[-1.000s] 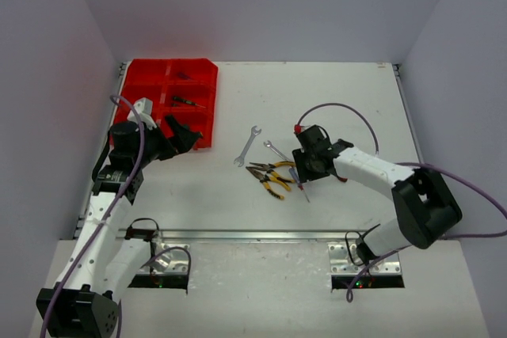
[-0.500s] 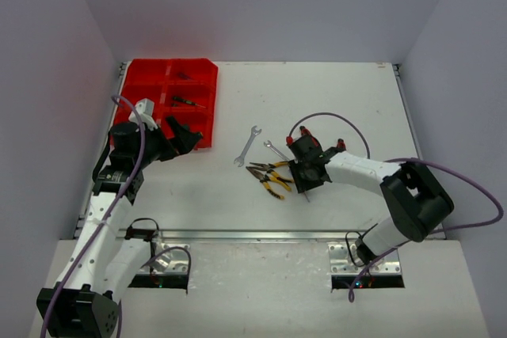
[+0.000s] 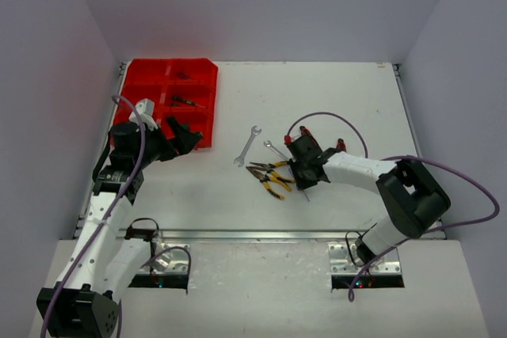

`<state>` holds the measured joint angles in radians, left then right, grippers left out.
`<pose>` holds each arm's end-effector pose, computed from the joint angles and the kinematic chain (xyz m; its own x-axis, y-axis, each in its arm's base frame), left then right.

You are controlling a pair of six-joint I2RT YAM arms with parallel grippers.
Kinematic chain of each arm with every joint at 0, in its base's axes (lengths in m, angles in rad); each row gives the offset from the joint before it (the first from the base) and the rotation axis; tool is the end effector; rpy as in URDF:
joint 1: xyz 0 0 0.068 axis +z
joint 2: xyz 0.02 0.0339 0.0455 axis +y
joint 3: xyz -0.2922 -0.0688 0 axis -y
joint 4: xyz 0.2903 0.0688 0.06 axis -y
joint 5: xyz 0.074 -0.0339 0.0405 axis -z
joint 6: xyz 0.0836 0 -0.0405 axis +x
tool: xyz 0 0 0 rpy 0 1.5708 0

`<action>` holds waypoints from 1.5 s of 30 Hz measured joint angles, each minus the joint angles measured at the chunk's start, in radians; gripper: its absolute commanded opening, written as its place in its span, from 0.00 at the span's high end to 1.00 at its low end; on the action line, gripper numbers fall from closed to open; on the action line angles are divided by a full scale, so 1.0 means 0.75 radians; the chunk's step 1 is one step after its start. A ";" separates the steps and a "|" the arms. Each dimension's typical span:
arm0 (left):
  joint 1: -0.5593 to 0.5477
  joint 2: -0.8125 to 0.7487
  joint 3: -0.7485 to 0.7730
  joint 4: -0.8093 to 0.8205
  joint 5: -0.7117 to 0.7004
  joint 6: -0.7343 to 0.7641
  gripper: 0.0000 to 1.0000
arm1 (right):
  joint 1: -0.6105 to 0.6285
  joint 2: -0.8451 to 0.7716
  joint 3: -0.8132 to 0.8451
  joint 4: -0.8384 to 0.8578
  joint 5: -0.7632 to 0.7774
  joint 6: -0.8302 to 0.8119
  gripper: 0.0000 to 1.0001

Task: Sort the tools into containers

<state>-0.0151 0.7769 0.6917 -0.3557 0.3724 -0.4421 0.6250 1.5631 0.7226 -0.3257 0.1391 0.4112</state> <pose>0.2428 -0.0341 0.2886 -0.5325 -0.3905 -0.7510 0.1275 0.8401 -0.5273 0.2645 0.1766 0.0853 -0.8973 -0.1592 -0.4118 -0.1926 0.9804 0.0405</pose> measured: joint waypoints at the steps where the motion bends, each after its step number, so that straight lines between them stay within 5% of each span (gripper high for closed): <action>1: -0.002 0.000 0.000 0.000 0.003 -0.001 0.00 | 0.000 -0.028 -0.022 -0.002 0.004 0.001 1.00; 11: -0.061 -0.009 -0.200 0.224 0.183 -0.144 0.00 | -0.001 -0.534 -0.222 -0.106 0.003 0.024 1.00; 16: -0.333 0.079 -0.318 0.502 0.181 -0.341 0.00 | -0.002 -0.732 -0.231 -0.081 -0.099 0.034 1.00; 24: -0.783 0.390 -0.262 1.020 0.084 -0.574 0.12 | 0.000 -0.841 -0.203 0.166 -0.588 0.118 1.00; 28: -0.875 0.597 -0.094 1.069 0.024 -0.593 0.26 | 0.000 -0.839 -0.164 0.245 -0.738 0.172 1.00; 30: -0.896 0.647 -0.045 1.087 0.007 -0.604 0.52 | 0.000 -0.837 -0.149 0.293 -0.804 0.197 1.00; 32: -0.904 0.675 -0.013 1.097 0.002 -0.602 0.63 | 0.000 -0.828 -0.135 0.319 -0.855 0.217 1.00; 35: -0.913 0.704 0.029 1.105 -0.006 -0.613 0.98 | 0.002 -0.805 -0.114 0.337 -0.892 0.236 1.00; 45: -0.927 0.679 0.028 1.117 -0.063 -0.598 1.00 | 0.014 -0.763 -0.071 0.324 -0.838 0.281 0.93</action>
<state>-0.7105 1.2860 0.7125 0.4818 0.3255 -0.8902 0.6353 0.9912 0.6693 -0.0826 -0.4894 0.6219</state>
